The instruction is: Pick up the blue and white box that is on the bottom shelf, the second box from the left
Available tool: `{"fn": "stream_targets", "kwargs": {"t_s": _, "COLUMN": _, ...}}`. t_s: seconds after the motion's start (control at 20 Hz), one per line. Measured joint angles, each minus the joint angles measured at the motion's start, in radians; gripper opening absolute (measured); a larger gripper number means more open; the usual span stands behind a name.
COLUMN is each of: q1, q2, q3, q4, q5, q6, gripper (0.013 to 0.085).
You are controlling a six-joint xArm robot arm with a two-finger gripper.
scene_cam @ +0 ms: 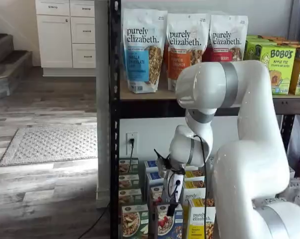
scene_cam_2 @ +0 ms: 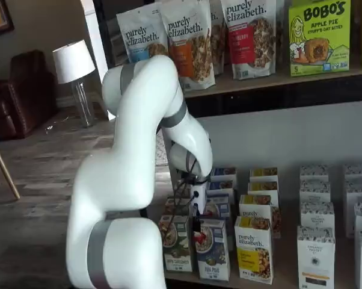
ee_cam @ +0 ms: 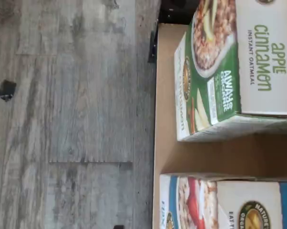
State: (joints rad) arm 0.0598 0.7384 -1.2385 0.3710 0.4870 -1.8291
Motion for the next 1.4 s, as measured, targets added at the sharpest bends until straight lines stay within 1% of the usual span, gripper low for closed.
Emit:
{"fn": "stream_targets", "kwargs": {"t_s": 0.4, "q1": 0.005, "q2": 0.017, "q3": -0.009, "q4": 0.011, "q5": -0.019, "q6": -0.007, "gripper": 0.0850}}
{"fn": "stream_targets", "kwargs": {"t_s": 0.65, "q1": 0.009, "q2": 0.001, "q3": 0.005, "q4": 0.053, "q5": -0.005, "q6": -0.039, "gripper": 0.0850}}
{"fn": "stream_targets", "kwargs": {"t_s": 0.75, "q1": 0.010, "q2": -0.005, "q3": 0.010, "q4": 0.057, "q5": -0.004, "q6": -0.040, "gripper": 0.0850}}
{"fn": "stream_targets", "kwargs": {"t_s": 1.0, "q1": 0.013, "q2": -0.009, "q3": 0.015, "q4": 0.039, "q5": -0.006, "q6": -0.022, "gripper": 0.0850}}
{"fn": "stream_targets", "kwargs": {"t_s": 1.15, "q1": 0.013, "q2": -0.003, "q3": 0.012, "q4": 0.056, "q5": -0.029, "q6": -0.039, "gripper": 0.0850}}
{"fn": "stream_targets", "kwargs": {"t_s": 1.25, "q1": 0.013, "q2": 0.005, "q3": 0.008, "q4": 0.058, "q5": -0.049, "q6": -0.041, "gripper": 0.0850}}
{"fn": "stream_targets", "kwargs": {"t_s": 1.4, "q1": 0.008, "q2": 0.024, "q3": -0.012, "q4": 0.035, "q5": -0.056, "q6": -0.027, "gripper": 0.0850}}
